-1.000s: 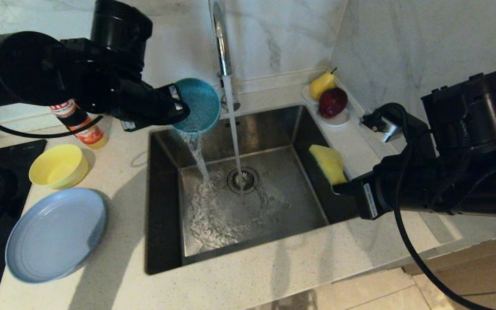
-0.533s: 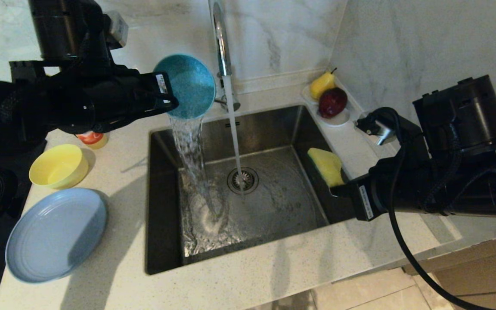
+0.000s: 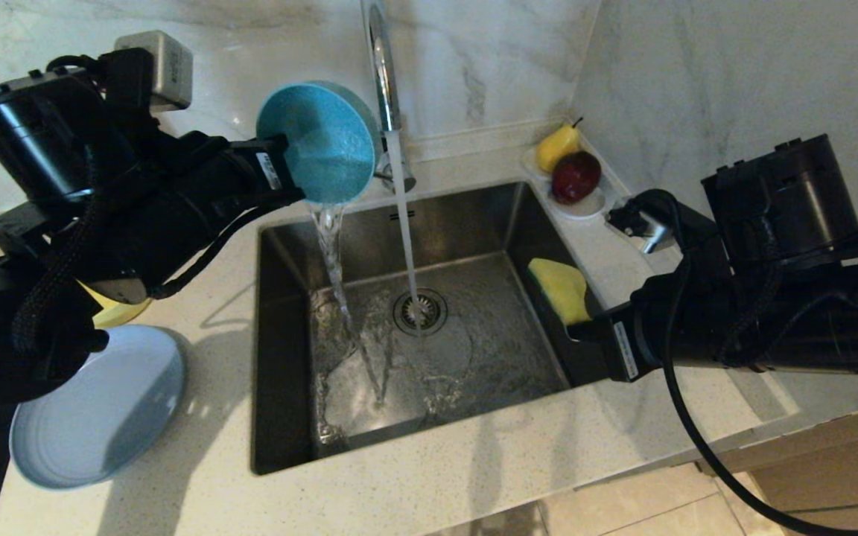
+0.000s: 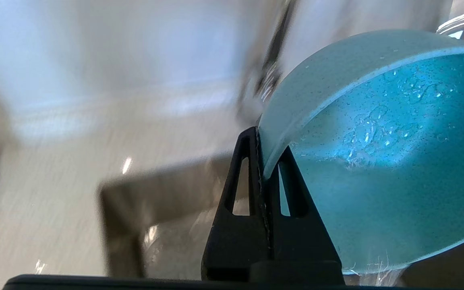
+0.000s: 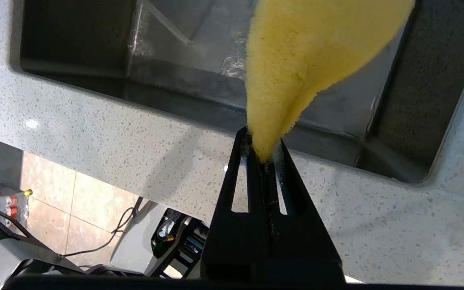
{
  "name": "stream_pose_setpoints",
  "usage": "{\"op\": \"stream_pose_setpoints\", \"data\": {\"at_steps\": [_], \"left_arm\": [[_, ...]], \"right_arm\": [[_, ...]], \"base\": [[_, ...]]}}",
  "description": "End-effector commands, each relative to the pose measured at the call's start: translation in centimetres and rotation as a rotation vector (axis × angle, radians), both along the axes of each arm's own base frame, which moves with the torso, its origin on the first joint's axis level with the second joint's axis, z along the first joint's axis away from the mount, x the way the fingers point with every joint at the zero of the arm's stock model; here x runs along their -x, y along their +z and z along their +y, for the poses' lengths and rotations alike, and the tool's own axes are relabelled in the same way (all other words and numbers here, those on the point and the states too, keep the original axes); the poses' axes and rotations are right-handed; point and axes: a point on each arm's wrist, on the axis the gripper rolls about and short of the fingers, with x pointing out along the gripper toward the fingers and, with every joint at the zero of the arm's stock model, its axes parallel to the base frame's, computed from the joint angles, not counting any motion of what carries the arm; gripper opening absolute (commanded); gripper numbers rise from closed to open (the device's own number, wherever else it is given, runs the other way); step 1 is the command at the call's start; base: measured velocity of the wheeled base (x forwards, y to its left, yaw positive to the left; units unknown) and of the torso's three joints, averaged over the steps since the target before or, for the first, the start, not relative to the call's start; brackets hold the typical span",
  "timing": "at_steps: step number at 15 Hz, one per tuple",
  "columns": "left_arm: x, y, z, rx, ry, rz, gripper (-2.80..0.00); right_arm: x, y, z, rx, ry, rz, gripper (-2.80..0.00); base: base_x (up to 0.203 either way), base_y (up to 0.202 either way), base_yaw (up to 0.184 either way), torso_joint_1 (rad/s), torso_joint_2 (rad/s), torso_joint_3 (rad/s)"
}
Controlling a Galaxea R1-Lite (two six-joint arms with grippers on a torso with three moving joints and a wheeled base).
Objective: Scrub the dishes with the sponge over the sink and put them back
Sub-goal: Wash the bowl
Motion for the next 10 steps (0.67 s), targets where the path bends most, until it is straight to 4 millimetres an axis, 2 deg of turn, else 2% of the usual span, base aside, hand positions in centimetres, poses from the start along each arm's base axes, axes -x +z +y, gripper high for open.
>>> {"op": "stream_pose_setpoints", "data": {"at_steps": [1, 6, 10], "left_arm": [[0.7, -0.6, 0.3, 0.003, 0.002, -0.070, -2.80], [1.5, -2.1, 0.7, -0.018, 0.000, -0.155, -2.80], [2.1, -2.3, 1.0, -0.009, 0.000, -0.183, -2.80]], "right_arm": [[-0.1, -0.2, 0.1, 0.004, 0.000, 0.006, -2.80], [-0.1, -0.1, 0.1, -0.002, 0.008, 0.007, -2.80], [-0.1, -0.1, 0.1, -0.002, 0.009, 0.008, -2.80]], "base": [[0.000, 0.000, 0.000, 0.000, 0.00, 0.000], [0.000, 0.000, 0.000, 0.000, 0.00, 0.000], [0.000, 0.000, 0.000, 0.000, 0.00, 0.000]]}}
